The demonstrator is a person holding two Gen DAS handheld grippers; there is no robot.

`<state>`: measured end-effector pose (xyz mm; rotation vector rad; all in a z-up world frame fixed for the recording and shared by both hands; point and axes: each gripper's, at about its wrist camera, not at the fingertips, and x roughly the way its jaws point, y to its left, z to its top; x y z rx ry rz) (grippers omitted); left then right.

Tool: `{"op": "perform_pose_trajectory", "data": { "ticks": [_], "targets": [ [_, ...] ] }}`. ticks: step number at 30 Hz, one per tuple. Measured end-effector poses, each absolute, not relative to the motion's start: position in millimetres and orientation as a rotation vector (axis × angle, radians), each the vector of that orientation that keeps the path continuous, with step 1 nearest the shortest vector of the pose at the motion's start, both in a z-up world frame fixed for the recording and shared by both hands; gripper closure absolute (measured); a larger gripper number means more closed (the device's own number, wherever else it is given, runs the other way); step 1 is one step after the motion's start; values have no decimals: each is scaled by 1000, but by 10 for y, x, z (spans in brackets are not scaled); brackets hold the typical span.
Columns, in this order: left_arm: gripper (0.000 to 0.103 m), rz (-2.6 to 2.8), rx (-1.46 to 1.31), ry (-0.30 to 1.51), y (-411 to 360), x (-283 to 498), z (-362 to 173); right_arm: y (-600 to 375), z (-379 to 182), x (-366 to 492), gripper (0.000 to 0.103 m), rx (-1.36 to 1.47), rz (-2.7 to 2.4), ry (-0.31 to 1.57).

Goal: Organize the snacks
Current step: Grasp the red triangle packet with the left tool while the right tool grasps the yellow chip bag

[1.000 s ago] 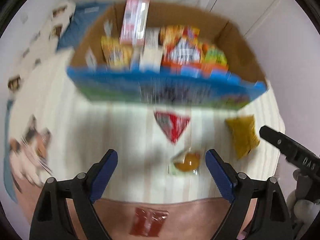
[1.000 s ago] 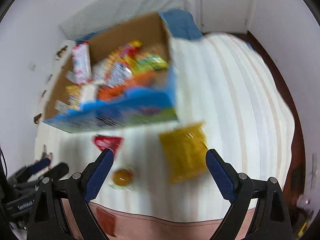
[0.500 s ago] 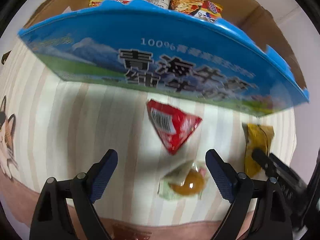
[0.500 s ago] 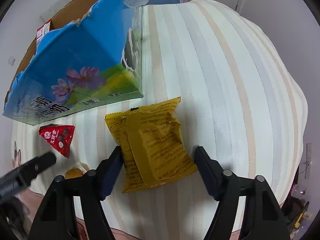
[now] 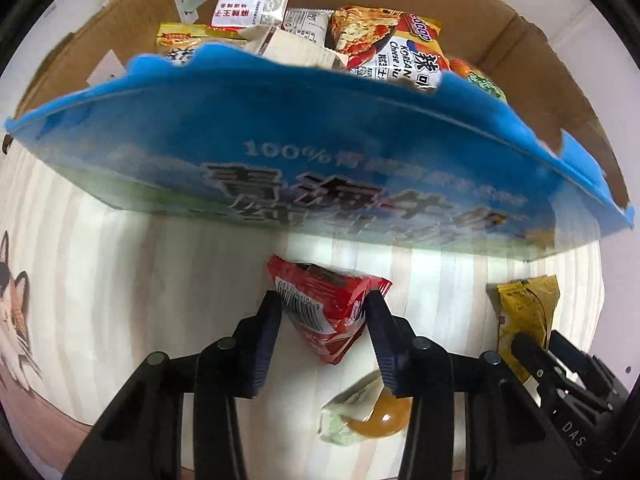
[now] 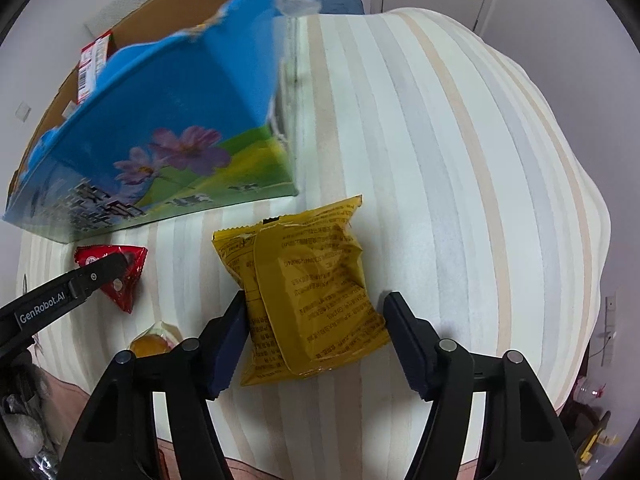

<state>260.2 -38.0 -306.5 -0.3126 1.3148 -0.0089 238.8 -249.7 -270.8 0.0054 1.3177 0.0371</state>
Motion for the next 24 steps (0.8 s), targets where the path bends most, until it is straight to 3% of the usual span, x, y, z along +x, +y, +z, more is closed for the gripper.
{"op": "perform_pose_trajectory", "data": {
  "ticks": [15,24],
  "targets": [
    [62,11,-217,1343,206,1574,-2894,-2347,-2575,1393,36,56,106,1322],
    [62,33,-260,1433,483,1158,-3235,-2357,-3030,944,30,81,29,1447]
  ]
}}
